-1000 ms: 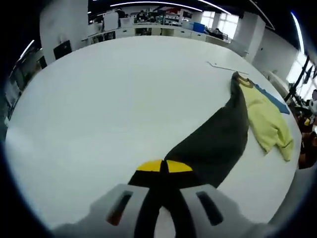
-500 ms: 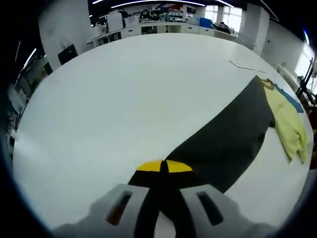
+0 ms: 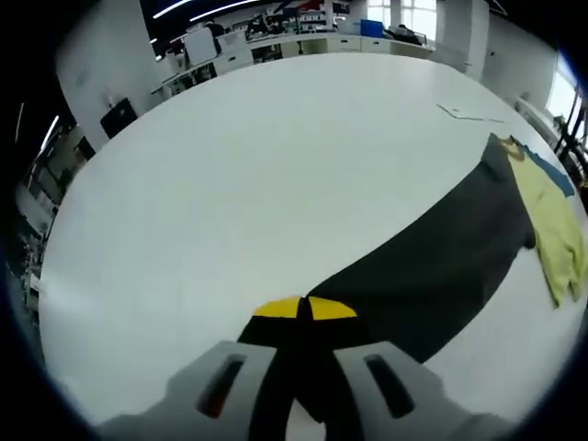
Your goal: Fold the garment on the visible template until the final outline fits inside the template.
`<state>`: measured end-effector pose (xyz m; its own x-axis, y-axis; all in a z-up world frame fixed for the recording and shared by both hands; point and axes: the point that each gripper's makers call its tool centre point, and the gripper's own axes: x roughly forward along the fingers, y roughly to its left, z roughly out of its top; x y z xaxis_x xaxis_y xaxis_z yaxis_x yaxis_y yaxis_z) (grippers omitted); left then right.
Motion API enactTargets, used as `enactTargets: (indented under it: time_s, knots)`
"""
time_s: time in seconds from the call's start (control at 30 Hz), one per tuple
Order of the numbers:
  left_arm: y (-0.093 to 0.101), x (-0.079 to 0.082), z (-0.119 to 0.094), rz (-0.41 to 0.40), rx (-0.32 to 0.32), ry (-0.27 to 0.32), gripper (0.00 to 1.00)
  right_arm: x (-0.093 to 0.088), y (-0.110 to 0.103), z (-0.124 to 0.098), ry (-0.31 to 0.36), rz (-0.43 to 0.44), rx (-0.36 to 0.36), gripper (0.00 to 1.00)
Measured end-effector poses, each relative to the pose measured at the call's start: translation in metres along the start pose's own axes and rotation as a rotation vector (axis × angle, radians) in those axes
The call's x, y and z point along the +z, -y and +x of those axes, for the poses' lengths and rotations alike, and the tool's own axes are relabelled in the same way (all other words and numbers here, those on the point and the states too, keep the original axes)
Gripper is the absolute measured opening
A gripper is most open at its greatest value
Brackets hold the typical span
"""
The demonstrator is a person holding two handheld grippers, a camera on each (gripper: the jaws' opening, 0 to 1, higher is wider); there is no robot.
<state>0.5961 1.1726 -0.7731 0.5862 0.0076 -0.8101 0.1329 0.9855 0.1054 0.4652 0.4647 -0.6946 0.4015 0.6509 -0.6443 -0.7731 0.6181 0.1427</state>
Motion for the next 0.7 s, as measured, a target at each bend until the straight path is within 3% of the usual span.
enactTargets:
  time_s: [0.23,0.3,0.47,0.7]
  knots:
    - [0.002,0.011,0.005,0.054,-0.019,0.011,0.00,-0.002,0.002,-0.003,0.002,0.010,-0.013,0.89]
    - [-0.002,0.012,0.007,0.090,-0.001,-0.011,0.00,-0.002,0.002,-0.004,0.002,0.013,-0.014,0.89]
    - [0.000,0.017,0.012,0.073,-0.009,-0.016,0.00,0.001,0.002,-0.008,0.018,0.010,-0.029,0.90]
    - [0.000,0.009,0.002,0.061,-0.012,-0.049,0.00,-0.001,0.000,-0.007,0.024,0.009,-0.039,0.95]
